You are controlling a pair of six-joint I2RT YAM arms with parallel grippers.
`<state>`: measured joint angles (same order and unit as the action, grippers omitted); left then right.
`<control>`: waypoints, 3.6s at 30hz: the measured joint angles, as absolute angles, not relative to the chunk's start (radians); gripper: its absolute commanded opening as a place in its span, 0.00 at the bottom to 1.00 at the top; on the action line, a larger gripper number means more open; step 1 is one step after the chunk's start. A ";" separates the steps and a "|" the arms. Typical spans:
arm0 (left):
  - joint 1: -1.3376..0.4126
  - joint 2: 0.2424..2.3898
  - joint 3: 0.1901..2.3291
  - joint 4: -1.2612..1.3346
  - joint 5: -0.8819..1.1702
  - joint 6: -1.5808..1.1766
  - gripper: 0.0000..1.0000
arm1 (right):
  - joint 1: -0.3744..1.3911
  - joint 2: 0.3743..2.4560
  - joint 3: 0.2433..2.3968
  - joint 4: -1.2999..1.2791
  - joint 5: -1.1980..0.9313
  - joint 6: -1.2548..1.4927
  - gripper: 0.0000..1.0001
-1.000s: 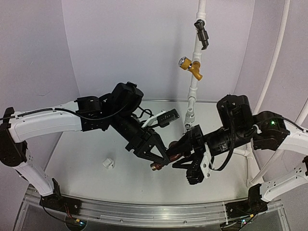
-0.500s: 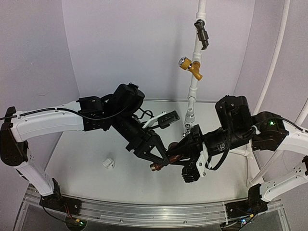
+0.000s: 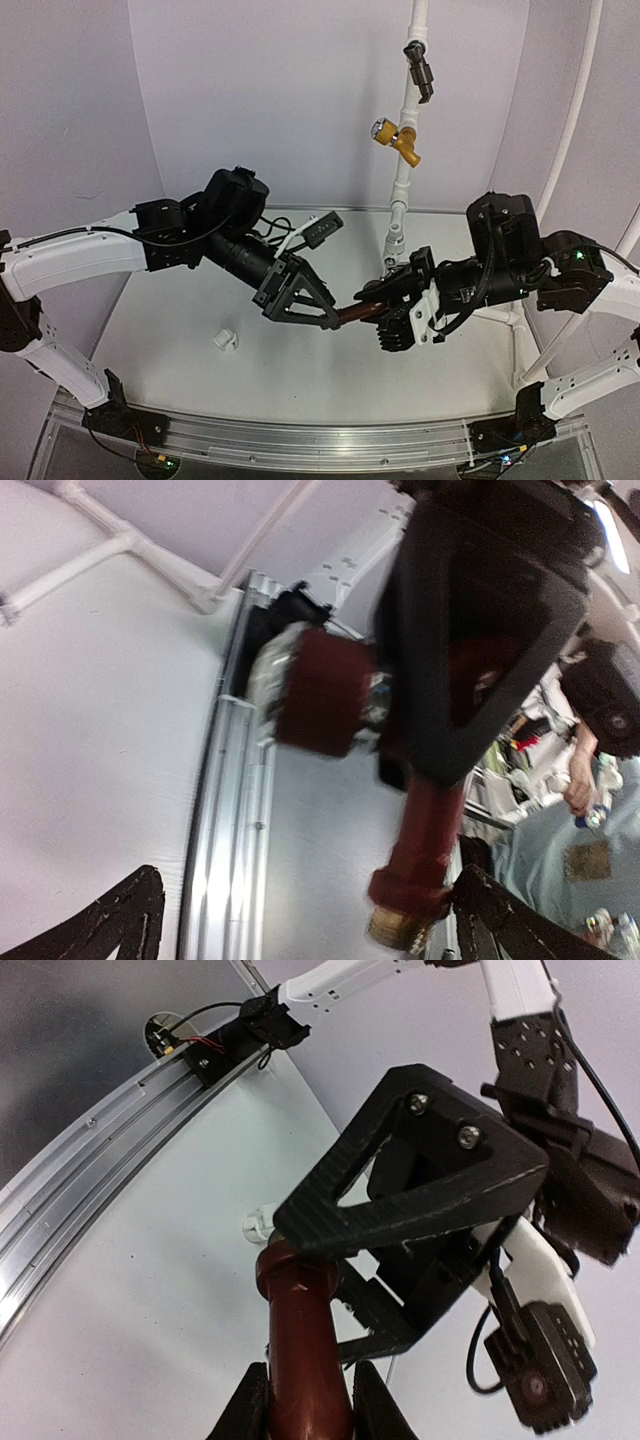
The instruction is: Install the water faucets
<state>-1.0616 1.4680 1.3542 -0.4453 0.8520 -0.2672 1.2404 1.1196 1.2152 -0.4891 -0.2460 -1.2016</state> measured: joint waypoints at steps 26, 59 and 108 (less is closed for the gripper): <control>-0.781 1.542 1.194 -1.073 -0.089 -0.572 0.93 | 1.221 1.021 1.126 -0.494 -0.035 -0.963 0.00; -0.729 1.872 1.164 -0.942 0.061 -0.389 0.35 | 1.211 1.011 1.110 -0.495 -0.023 -0.968 0.00; -0.765 1.270 1.131 0.400 1.193 -0.929 0.00 | 1.194 0.999 1.168 -0.044 -0.075 -1.708 0.00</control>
<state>-0.7649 1.2700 1.1310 0.4003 1.1928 -0.9289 1.1941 0.9991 1.1683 -0.0443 -0.0753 -1.7084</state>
